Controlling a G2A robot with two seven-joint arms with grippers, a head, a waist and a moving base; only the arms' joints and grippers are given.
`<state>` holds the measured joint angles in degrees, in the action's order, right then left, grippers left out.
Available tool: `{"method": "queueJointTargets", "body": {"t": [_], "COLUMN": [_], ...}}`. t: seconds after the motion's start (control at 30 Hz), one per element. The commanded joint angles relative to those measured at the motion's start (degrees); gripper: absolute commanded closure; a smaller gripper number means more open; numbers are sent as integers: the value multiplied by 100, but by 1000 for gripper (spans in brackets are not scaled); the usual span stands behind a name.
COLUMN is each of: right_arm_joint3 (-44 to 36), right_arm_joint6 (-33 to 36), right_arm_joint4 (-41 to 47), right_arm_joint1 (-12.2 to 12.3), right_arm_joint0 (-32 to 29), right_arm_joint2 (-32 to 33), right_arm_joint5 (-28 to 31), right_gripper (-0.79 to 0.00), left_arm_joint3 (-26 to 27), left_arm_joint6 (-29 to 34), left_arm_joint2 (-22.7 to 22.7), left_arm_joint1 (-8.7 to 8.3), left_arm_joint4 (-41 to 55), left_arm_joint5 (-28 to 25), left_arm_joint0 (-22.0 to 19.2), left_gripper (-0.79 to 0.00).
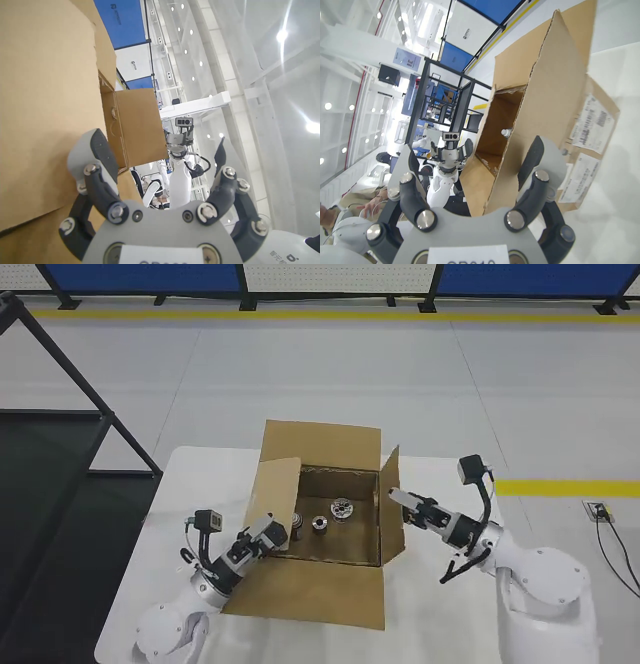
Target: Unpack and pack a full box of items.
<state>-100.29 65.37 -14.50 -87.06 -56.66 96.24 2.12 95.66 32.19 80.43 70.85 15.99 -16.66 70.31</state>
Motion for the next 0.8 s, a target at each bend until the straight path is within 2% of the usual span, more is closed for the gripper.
{"method": "queueJointTargets", "body": {"t": [0.0, 0.4, 0.77], "right_arm_joint3": [96, 988, 1414], "right_arm_joint6": [67, -411, -831], "right_arm_joint4": [80, -215, -562], "right_arm_joint1": [17, 68, 125], "right_arm_joint0": [93, 632, 782], "right_arm_joint2": [-158, -1221, -1748], "right_arm_joint5": [22, 32, -38], "right_gripper": [-785, -785, -785], "left_arm_joint3": [-43, -355, -463], "left_arm_joint6": [-28, -236, -208], "left_arm_joint2": [-44, -184, -228], "left_arm_joint1": [3, 30, 13], "left_arm_joint4": [-45, 19, -263], "left_arm_joint5": [20, 48, 249], "left_arm_joint0": [-44, -214, -296], "left_gripper": [-785, -785, -785]}}
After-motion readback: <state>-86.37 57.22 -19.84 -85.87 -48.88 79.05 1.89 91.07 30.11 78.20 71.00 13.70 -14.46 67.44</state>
